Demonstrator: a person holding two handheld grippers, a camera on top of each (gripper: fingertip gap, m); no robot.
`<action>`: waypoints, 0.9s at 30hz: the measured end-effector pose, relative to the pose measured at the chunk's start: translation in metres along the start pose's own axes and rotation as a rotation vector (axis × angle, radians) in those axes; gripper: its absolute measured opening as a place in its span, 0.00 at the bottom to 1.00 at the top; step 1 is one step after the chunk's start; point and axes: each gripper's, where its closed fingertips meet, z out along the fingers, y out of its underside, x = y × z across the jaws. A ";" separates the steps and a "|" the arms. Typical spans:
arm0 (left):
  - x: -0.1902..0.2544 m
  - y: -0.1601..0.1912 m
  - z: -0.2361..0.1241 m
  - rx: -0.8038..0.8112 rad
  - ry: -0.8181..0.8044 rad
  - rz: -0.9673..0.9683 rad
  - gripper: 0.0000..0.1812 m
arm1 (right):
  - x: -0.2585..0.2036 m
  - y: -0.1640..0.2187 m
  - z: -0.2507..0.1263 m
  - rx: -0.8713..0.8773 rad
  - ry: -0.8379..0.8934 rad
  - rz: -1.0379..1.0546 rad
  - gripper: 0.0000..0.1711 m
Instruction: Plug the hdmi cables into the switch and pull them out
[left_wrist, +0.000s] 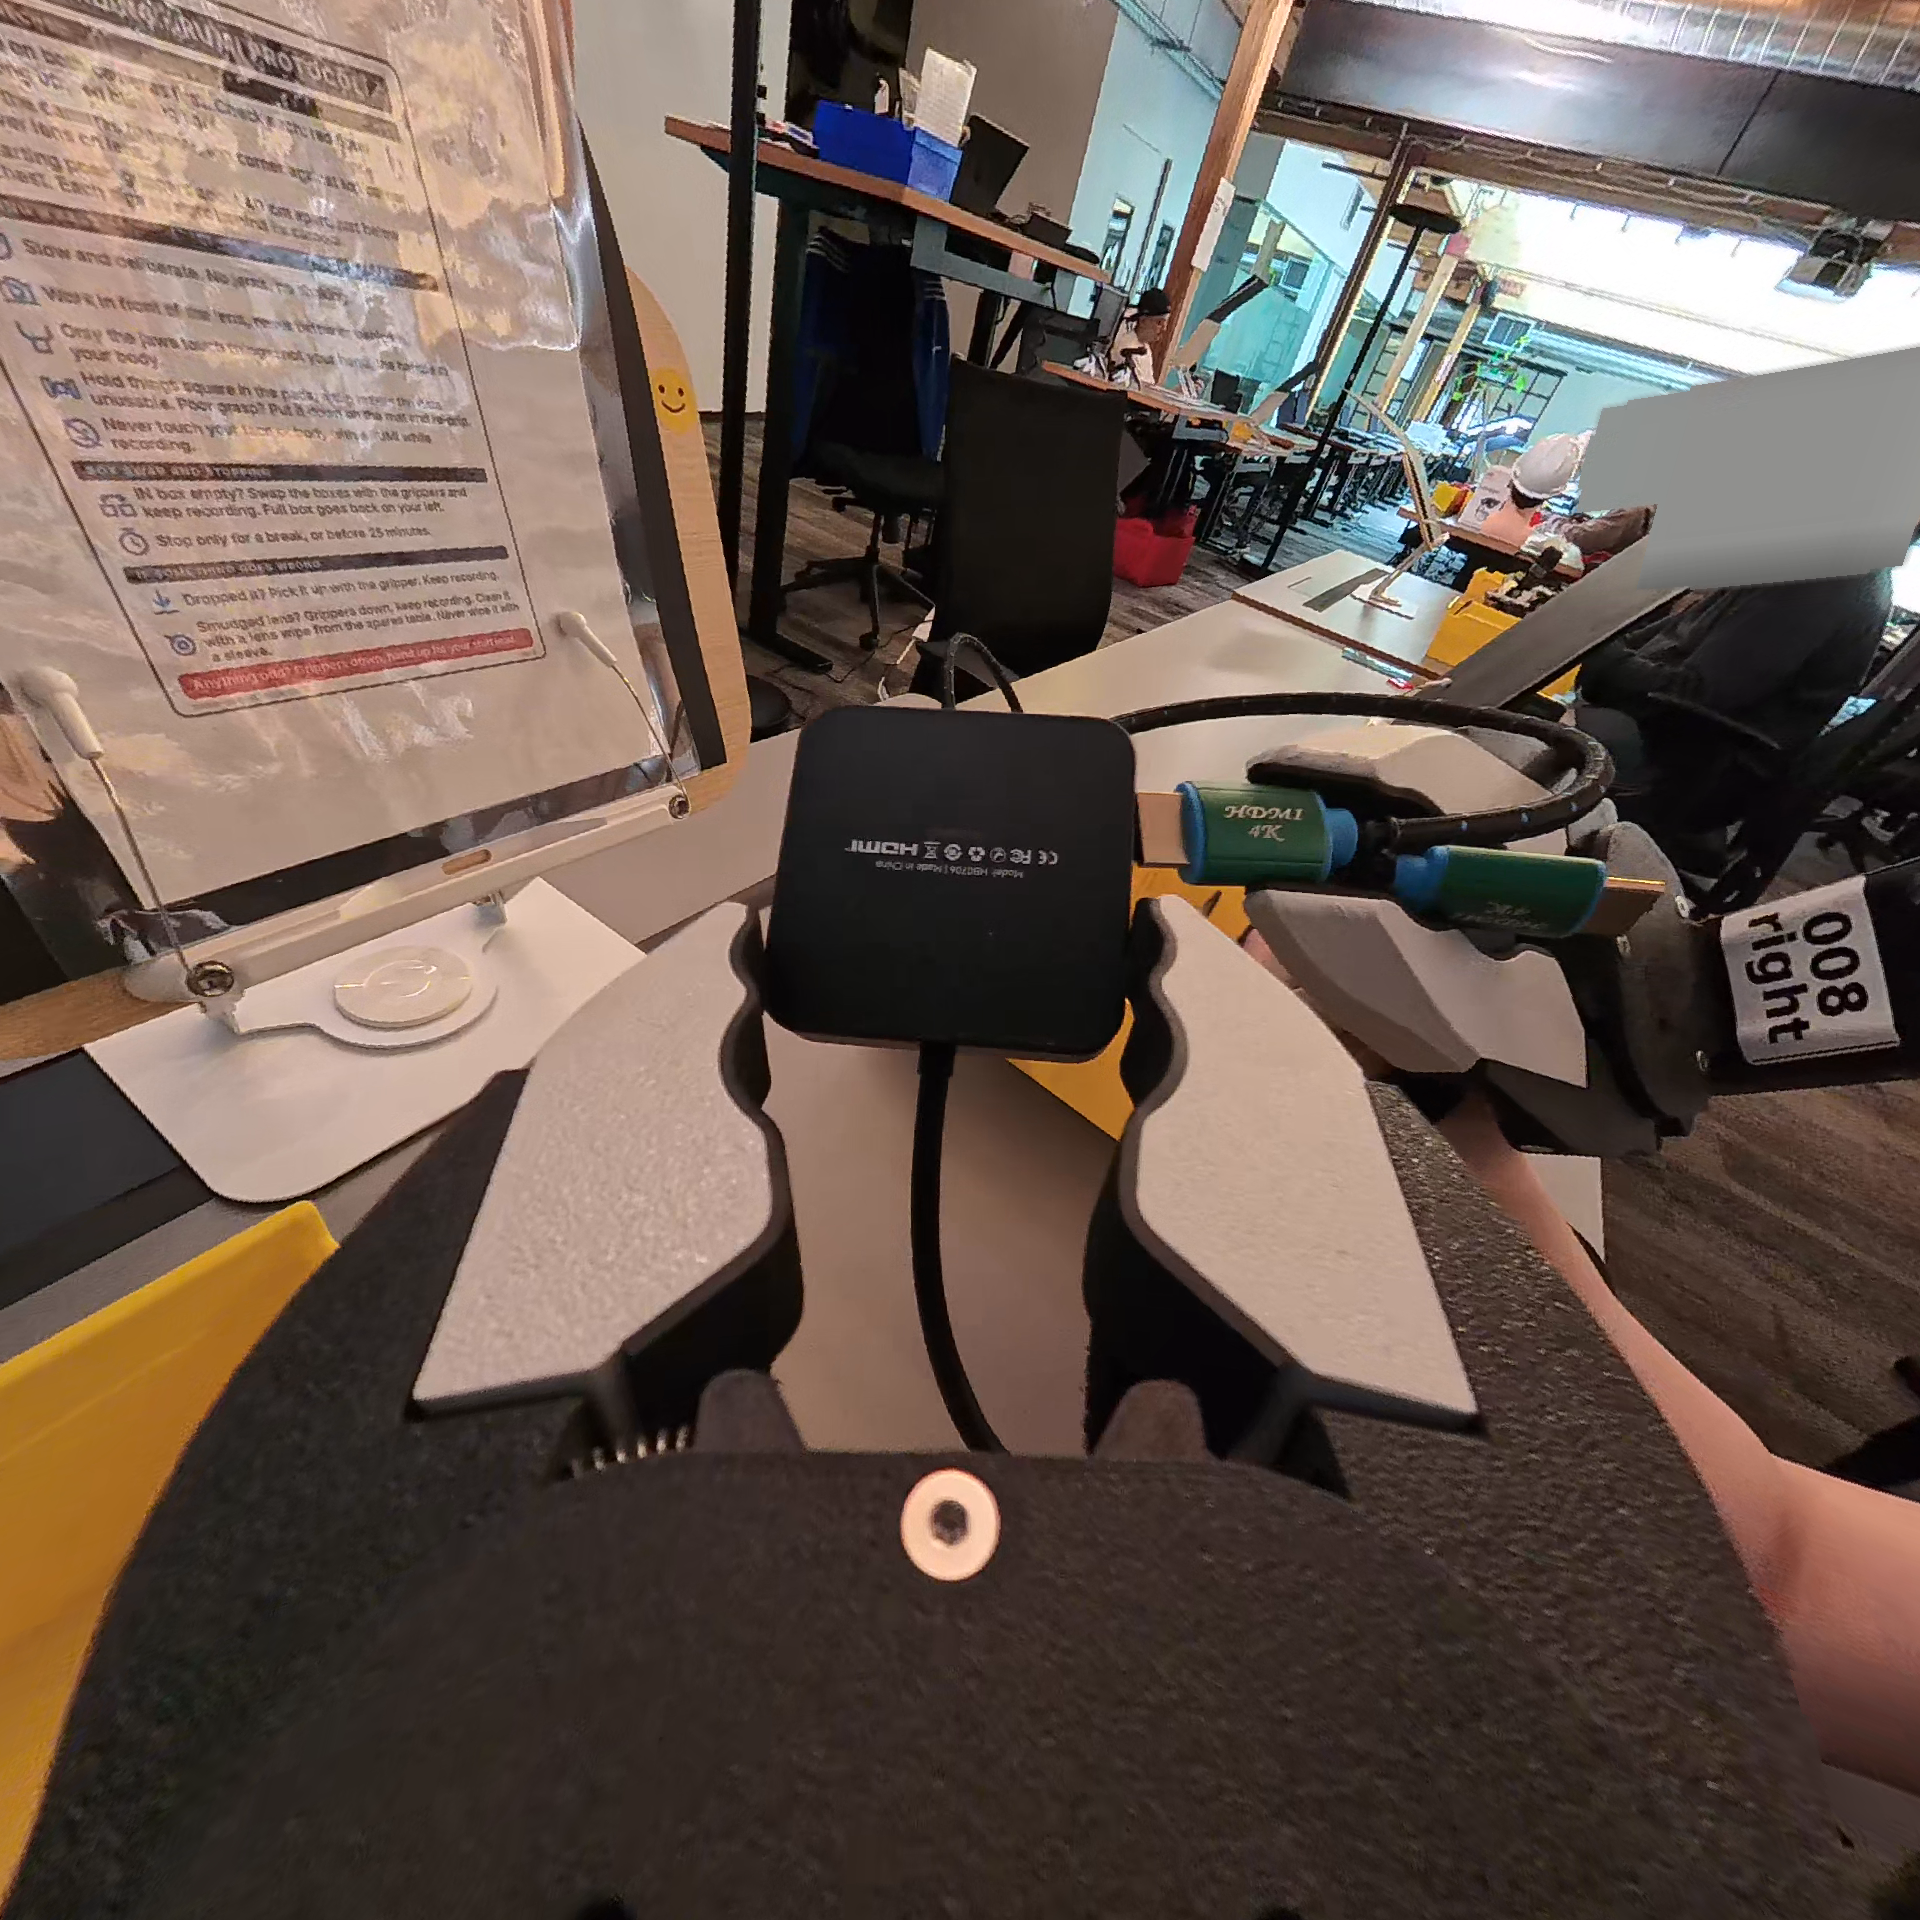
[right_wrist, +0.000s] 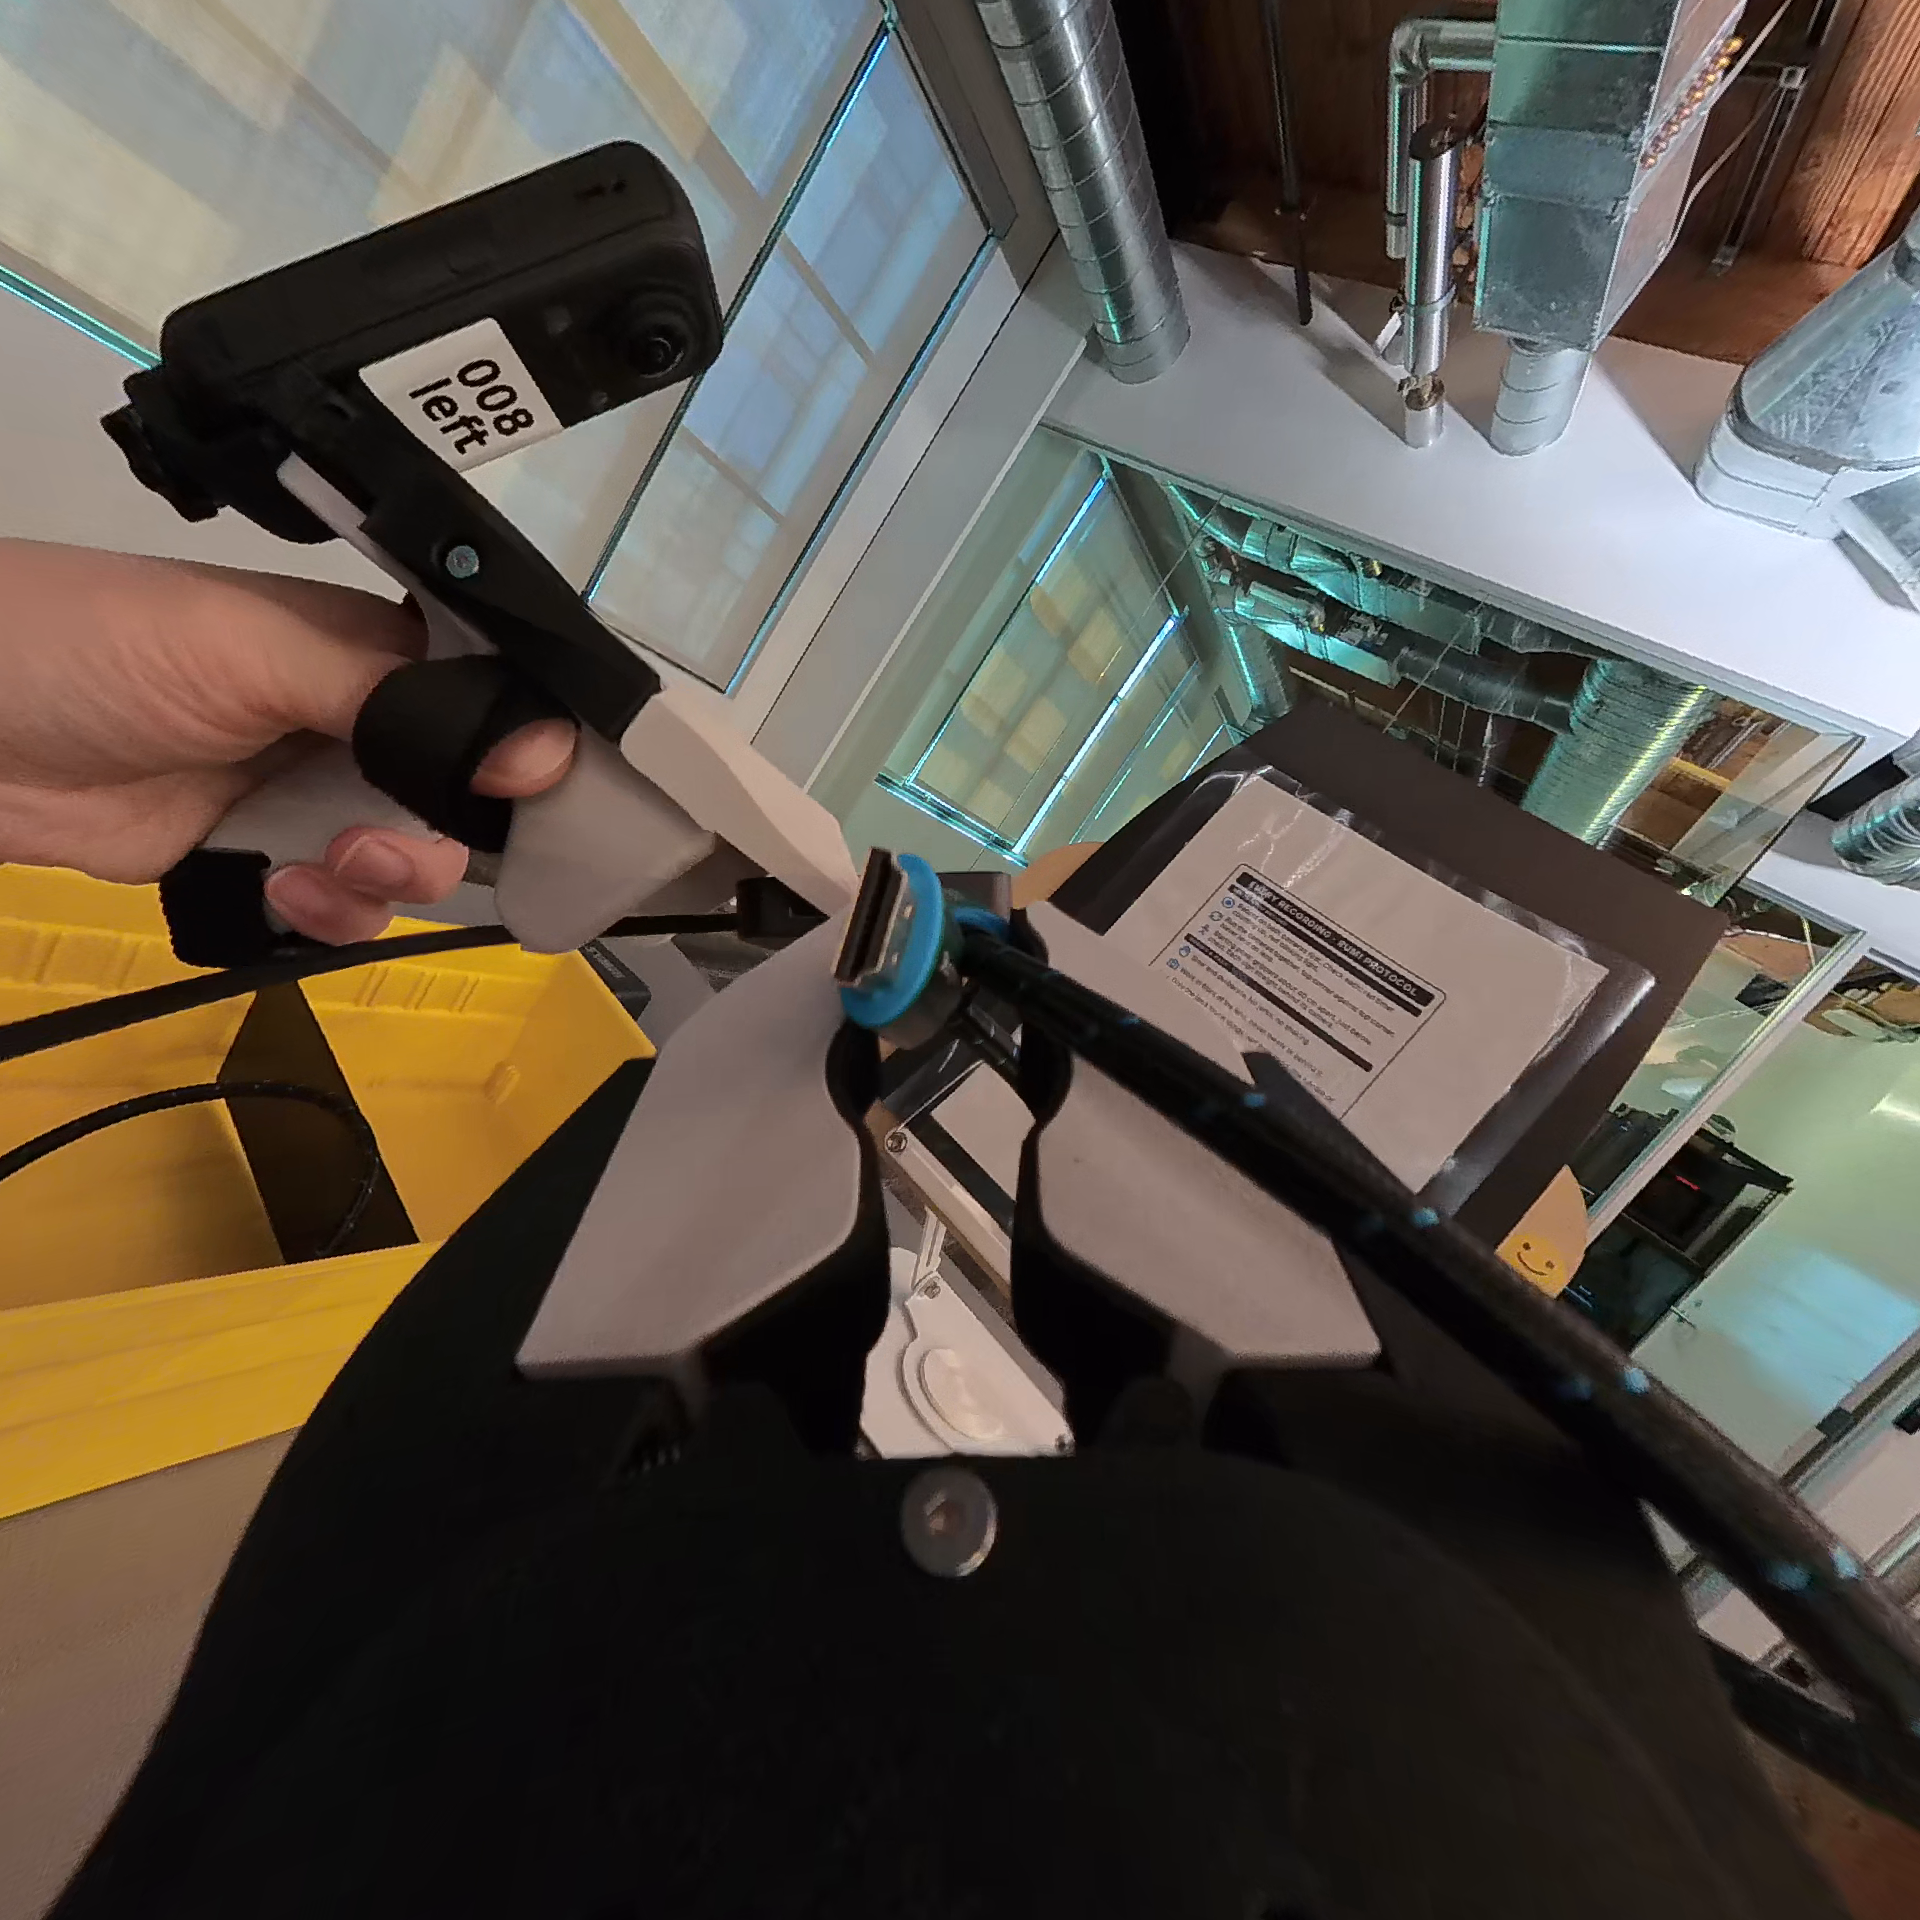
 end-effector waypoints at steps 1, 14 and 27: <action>0.000 0.000 0.000 -0.002 -0.004 0.001 0.36 | 0.000 0.000 0.000 -0.005 -0.002 0.000 0.13; -0.002 -0.003 0.000 0.005 -0.068 0.091 0.36 | -0.001 0.001 0.004 -0.050 0.006 0.013 0.13; 0.001 0.000 0.001 -0.027 -0.107 0.154 0.36 | -0.004 0.004 0.000 -0.092 -0.032 -0.058 0.13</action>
